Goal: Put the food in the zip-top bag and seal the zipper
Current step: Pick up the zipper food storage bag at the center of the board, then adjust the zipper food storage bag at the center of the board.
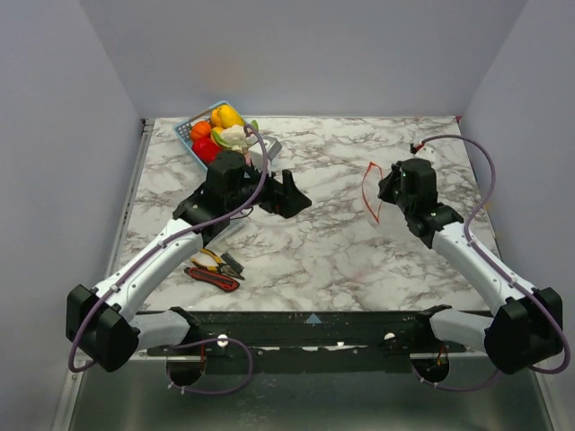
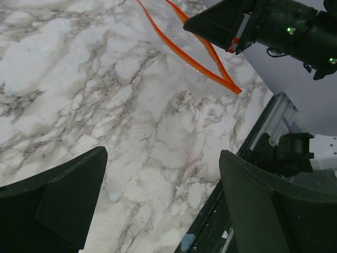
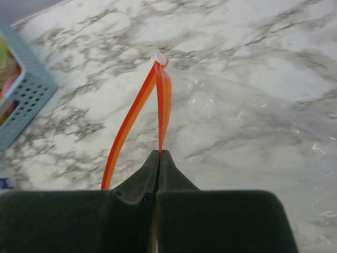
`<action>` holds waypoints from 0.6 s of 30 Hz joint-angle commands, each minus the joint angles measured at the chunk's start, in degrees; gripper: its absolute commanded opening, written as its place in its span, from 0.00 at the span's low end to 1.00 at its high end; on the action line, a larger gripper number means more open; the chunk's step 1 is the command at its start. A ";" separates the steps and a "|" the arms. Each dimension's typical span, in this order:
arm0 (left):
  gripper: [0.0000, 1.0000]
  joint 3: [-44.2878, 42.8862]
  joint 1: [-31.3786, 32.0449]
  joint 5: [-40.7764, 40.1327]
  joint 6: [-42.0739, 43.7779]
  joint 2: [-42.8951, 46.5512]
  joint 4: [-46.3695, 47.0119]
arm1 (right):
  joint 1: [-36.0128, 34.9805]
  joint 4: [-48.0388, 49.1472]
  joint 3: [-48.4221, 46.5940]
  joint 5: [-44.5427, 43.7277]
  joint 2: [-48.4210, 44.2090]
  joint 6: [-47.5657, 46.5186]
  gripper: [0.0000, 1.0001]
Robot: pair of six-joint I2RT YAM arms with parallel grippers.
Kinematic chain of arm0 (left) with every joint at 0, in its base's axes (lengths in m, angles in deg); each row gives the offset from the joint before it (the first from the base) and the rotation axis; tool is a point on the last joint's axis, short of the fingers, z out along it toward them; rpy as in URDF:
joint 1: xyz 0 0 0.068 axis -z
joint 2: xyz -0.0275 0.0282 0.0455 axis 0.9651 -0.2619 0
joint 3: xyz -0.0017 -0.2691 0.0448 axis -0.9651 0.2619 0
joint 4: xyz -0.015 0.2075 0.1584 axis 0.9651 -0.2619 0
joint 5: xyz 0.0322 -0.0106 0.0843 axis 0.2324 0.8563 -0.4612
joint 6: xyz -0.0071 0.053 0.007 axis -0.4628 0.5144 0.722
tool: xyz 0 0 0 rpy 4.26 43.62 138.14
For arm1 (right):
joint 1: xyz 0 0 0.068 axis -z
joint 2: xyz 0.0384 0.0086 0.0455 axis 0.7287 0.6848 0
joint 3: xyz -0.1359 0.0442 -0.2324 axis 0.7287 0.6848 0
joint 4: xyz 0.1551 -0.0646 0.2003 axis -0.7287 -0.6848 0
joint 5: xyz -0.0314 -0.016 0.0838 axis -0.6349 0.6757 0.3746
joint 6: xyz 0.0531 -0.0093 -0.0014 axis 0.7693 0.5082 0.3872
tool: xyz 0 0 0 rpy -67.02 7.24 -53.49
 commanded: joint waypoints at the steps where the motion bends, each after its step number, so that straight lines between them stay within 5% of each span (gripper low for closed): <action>1: 0.88 -0.74 0.30 10.12 -6.23 -2.58 4.06 | -0.36 6.09 2.46 19.10 0.09 3.46 0.01; 11: 0.81 -2.21 0.27 11.95 -9.05 -8.36 2.23 | -4.63 12.64 5.27 22.02 -2.89 12.79 0.00; 18: 0.86 -3.85 -1.06 15.71 -14.07 -14.42 1.30 | -13.47 11.28 4.48 10.81 -4.46 10.77 0.01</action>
